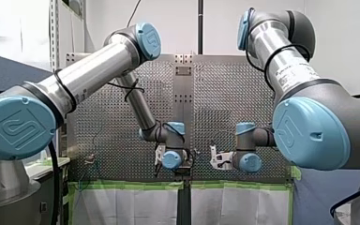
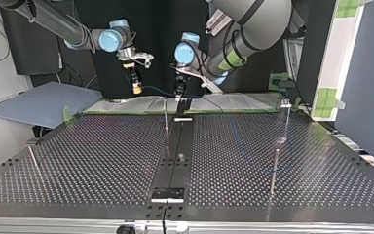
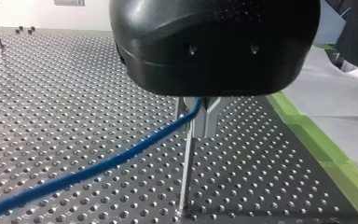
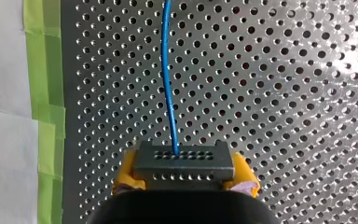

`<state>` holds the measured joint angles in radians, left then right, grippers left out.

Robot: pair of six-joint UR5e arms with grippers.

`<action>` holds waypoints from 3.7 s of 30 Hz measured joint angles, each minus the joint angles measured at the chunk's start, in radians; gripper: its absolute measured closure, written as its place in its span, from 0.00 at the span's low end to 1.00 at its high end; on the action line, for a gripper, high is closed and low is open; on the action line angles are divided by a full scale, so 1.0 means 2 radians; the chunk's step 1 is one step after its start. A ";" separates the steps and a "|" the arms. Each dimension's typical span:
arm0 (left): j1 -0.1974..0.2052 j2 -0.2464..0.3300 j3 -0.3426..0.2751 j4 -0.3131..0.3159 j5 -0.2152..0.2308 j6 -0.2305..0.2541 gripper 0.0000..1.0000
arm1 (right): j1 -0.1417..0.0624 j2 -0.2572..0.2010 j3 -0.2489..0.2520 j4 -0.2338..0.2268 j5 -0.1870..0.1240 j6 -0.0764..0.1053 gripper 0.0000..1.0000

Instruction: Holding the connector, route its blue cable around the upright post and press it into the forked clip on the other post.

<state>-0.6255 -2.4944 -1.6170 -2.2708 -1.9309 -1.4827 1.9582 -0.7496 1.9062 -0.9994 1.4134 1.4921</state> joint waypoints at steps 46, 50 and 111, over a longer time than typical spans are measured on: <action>0.027 -0.026 0.024 -0.022 0.048 -0.063 1.00 | -0.032 0.000 -0.032 0.041 -0.001 -0.009 1.00; 0.028 -0.036 0.031 -0.020 0.050 -0.067 1.00 | -0.036 0.000 -0.033 0.042 -0.001 -0.009 1.00; 0.052 -0.030 0.093 -0.131 0.083 -0.011 0.00 | -0.062 0.000 -0.050 0.061 0.001 -0.006 1.00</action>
<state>-0.5216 -2.5535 -1.4312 -2.5329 -1.7656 -1.5048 1.8352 -0.7493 1.8064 -0.8776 1.4160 1.4799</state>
